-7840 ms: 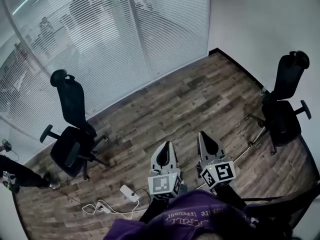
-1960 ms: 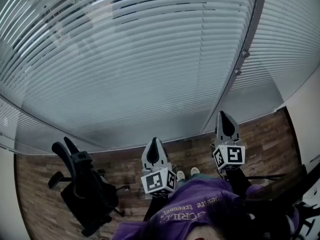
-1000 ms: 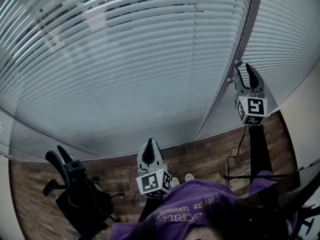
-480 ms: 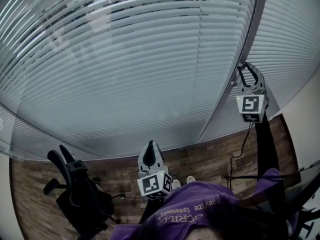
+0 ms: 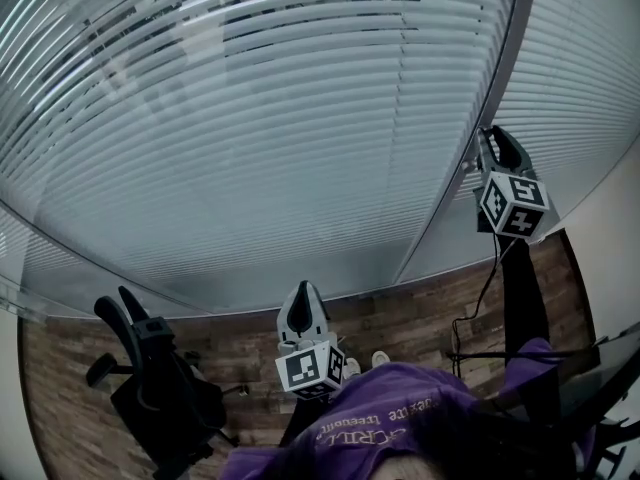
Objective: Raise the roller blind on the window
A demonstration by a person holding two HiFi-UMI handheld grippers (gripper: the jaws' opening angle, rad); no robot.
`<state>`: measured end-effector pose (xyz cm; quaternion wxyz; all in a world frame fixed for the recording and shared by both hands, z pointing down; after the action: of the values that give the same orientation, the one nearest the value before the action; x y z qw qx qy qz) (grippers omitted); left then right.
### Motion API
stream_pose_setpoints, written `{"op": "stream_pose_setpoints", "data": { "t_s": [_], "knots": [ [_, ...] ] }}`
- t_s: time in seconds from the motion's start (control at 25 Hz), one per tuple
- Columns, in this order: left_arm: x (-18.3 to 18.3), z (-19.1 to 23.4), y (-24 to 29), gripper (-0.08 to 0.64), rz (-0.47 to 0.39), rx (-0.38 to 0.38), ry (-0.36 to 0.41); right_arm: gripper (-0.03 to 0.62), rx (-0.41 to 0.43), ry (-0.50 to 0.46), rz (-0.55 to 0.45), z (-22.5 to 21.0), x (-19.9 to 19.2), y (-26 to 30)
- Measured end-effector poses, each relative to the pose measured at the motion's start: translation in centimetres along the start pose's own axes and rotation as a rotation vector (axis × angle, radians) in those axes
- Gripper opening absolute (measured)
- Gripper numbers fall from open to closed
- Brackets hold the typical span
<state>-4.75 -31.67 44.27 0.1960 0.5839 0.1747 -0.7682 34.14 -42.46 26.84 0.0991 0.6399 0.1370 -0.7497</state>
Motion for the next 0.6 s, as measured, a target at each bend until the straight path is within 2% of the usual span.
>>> {"op": "stream_pose_setpoints", "data": {
  "t_s": [0.24, 0.32, 0.36, 0.44, 0.6],
  "knots": [
    [0.4, -0.4, -0.4, 0.002, -0.004, 0.019, -0.004, 0.124, 0.032, 0.563, 0.091, -1.7, 0.3, 0.2],
    [0.9, -0.5, -0.5, 0.002, -0.006, 0.024, -0.003, 0.124, 0.053, 0.707, 0.111, -2.0, 0.5, 0.4],
    [1.1, -0.5, -0.5, 0.002, -0.006, 0.026, -0.003, 0.124, 0.062, 0.738, 0.114, -2.0, 0.5, 0.5],
    [0.9, -0.4, -0.6, 0.002, -0.006, 0.027, -0.002, 0.124, 0.069, 0.7, 0.102, -1.7, 0.4, 0.5],
    [0.9, -0.1, -1.1, 0.002, -0.013, 0.021, 0.0, 0.126, 0.075, 0.419, 0.051, -0.7, 0.6, -0.5]
  ]
}}
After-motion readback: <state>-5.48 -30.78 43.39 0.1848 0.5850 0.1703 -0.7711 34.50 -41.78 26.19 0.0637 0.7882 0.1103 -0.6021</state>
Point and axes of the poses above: the fingertips, and each gripper's own axes: y forward along the fingers, z to its left, x out of its top, the point moved 2 cm from there along -y, backward along the fingers, and after that the axes turned 12 degrees about -x, right-handed, at the moved point
